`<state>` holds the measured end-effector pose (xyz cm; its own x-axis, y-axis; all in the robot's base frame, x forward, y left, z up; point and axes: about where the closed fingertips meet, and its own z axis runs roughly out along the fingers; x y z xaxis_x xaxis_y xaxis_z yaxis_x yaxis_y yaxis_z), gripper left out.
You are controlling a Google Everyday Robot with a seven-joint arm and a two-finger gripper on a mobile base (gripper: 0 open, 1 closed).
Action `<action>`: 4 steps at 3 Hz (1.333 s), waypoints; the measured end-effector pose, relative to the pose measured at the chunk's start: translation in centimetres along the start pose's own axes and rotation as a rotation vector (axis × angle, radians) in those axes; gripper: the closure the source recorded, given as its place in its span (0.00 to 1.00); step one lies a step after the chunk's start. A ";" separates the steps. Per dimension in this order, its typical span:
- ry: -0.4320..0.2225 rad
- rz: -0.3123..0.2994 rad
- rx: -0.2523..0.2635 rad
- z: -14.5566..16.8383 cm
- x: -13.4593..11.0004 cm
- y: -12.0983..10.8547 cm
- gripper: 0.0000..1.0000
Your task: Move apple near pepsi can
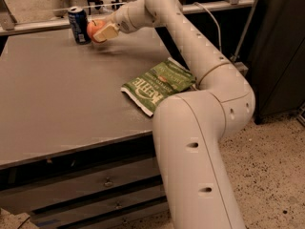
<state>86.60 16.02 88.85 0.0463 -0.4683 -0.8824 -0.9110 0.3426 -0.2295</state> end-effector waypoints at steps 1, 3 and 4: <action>-0.010 0.034 -0.022 0.8 0.7 0.5 0.59; -0.030 0.066 -0.050 1.6 1.2 1.3 0.12; -0.038 0.077 -0.059 1.8 1.4 1.6 0.00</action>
Offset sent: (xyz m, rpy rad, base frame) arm -0.0029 0.0058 -0.0162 0.0618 0.0662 0.0166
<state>85.96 17.39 86.52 -0.0102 -0.4106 -0.9118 -0.9348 0.3275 -0.1370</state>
